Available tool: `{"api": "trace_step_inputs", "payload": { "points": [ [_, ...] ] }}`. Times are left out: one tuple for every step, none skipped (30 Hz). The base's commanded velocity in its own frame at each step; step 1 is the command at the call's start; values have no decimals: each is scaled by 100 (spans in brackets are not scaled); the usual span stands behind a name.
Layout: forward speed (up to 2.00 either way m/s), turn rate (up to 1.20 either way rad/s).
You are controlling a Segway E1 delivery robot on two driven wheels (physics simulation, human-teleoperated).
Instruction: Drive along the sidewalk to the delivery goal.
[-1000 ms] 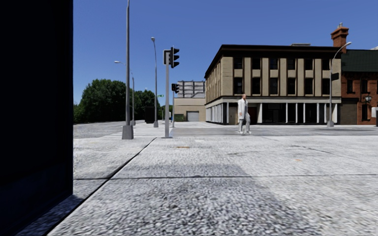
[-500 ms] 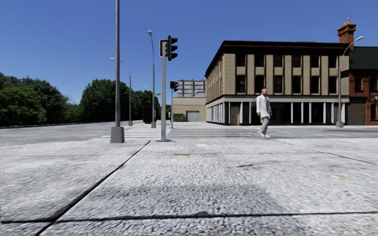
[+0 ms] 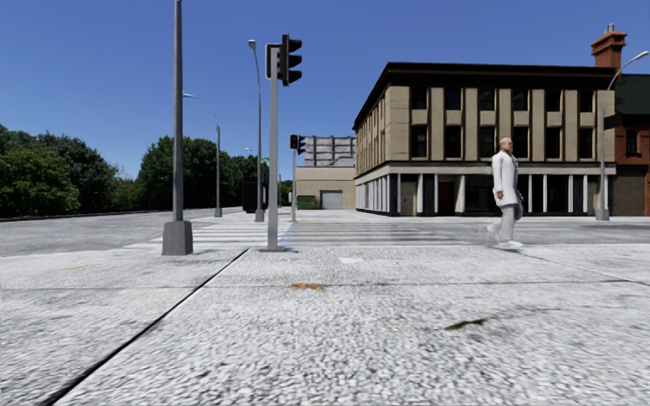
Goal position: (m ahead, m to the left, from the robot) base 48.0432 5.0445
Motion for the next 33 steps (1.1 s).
{"api": "trace_step_inputs", "payload": {
  "points": [
    [200,0],
    [200,0],
    [200,0],
    [200,0],
    [200,0],
    [200,0],
    [200,0],
    [200,0],
    [200,0],
    [200,0],
    [200,0],
    [200,0],
    [200,0],
    [200,0],
    [200,0],
    [200,0],
    [200,0],
    [200,0],
    [200,0],
    [200,0],
    [200,0],
    [200,0],
    [200,0],
    [200,0],
    [200,0],
    [200,0],
    [200,0],
    [200,0],
    [200,0],
    [200,0],
    [200,0],
    [200,0],
    [200,0]
  ]
}}
